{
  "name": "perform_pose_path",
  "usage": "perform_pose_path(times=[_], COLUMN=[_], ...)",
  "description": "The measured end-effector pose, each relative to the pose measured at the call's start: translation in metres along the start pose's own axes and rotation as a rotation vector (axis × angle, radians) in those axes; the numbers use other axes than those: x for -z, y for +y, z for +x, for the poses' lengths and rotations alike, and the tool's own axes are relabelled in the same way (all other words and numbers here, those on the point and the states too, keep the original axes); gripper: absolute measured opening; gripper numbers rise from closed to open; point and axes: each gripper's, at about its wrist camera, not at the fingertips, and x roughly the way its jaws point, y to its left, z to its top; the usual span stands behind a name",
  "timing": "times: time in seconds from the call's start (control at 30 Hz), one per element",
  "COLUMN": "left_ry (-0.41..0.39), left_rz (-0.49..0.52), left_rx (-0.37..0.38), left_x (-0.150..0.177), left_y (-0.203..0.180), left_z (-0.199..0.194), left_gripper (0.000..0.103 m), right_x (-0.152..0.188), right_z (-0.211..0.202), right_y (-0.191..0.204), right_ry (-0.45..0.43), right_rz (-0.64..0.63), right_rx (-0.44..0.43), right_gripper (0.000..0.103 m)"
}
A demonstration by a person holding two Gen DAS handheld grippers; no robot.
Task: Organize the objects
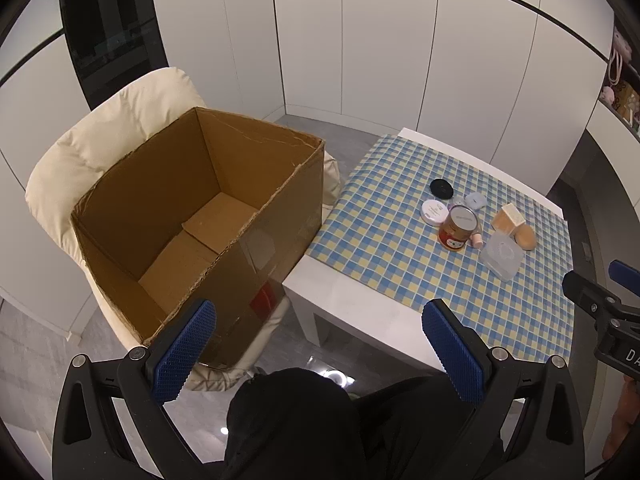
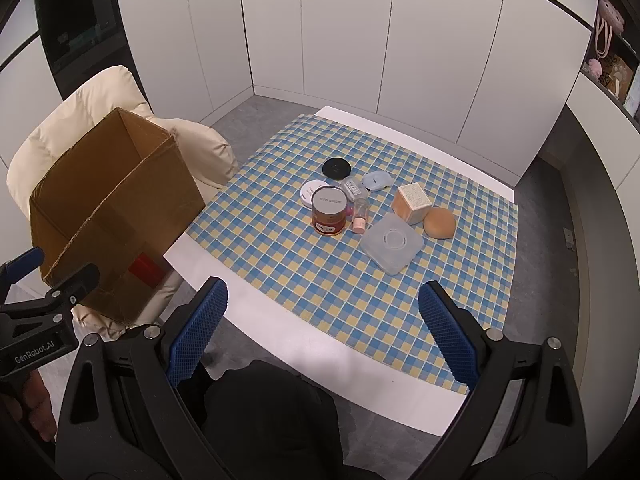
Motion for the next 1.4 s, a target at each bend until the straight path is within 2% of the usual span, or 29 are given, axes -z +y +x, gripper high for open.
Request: perform_pose_path(times=[1.4], left_ry=[0.011], left_rz=[-0.004], left_rx=[-0.012], left_x=[-0.0008], left_y=[-0.0016], left_z=[0.0011], left_gripper=[0.102], right_x=[-0.0002], right_z=[-0.0001], right_y=[0.0018], right_ry=[-0.006], right_rz=[-0.015], right_rx=[0.008], right_gripper=[0.098])
